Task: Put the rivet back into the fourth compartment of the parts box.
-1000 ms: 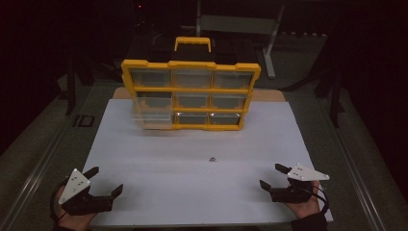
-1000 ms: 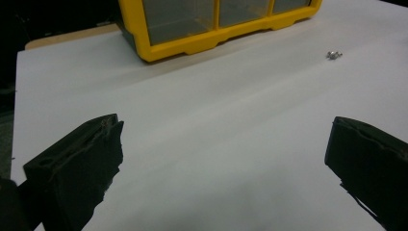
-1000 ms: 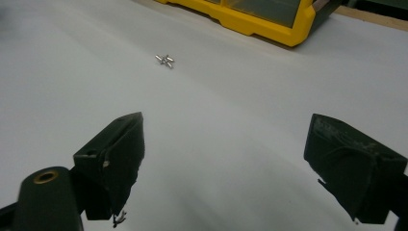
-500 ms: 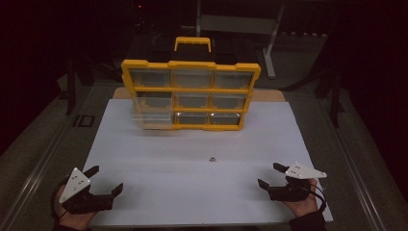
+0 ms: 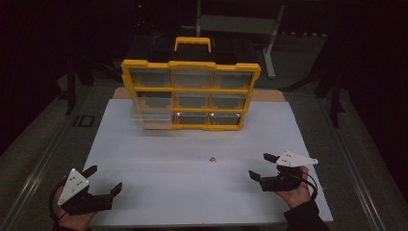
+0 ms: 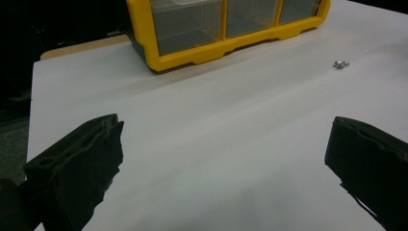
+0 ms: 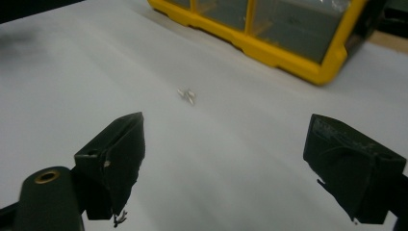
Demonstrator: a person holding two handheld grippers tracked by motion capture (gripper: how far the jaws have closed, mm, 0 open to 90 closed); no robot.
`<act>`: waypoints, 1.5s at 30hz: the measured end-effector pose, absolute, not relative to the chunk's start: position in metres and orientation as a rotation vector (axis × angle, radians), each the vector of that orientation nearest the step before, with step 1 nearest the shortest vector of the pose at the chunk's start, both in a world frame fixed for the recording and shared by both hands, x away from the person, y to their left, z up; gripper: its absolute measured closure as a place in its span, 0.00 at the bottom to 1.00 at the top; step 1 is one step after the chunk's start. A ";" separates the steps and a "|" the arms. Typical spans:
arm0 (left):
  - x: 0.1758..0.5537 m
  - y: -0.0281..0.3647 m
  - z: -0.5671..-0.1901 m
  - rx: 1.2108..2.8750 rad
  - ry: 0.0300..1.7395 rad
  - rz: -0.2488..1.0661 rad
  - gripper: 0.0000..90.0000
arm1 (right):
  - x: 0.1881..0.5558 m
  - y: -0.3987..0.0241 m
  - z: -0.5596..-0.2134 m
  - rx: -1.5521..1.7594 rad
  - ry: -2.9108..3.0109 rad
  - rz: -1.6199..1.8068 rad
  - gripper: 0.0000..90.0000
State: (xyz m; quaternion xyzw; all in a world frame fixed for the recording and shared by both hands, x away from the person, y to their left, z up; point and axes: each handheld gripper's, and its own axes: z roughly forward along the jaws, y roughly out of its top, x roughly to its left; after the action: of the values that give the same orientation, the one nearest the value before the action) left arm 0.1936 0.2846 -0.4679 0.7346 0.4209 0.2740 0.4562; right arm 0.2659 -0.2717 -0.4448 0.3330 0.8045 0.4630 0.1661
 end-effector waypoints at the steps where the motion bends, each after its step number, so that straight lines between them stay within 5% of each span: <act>1: 0.193 0.285 -0.468 1.811 1.037 0.677 0.00 | 0.269 -0.269 -0.441 0.940 2.290 1.322 0.16; 26: 0.195 0.282 -0.469 1.823 1.023 0.677 0.00 | 0.351 -0.186 -0.404 0.840 2.365 1.299 0.16; 45: 0.195 0.282 -0.469 1.827 1.017 0.674 0.00 | 0.366 -0.151 -0.403 0.804 2.562 1.040 0.16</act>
State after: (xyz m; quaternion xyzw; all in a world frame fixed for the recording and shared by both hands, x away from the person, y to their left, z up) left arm 0.1945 0.2823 -0.4694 0.7405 0.4121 0.2734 0.4551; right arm 0.3659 -0.1512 -0.4028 0.2770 0.8820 0.3582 0.1308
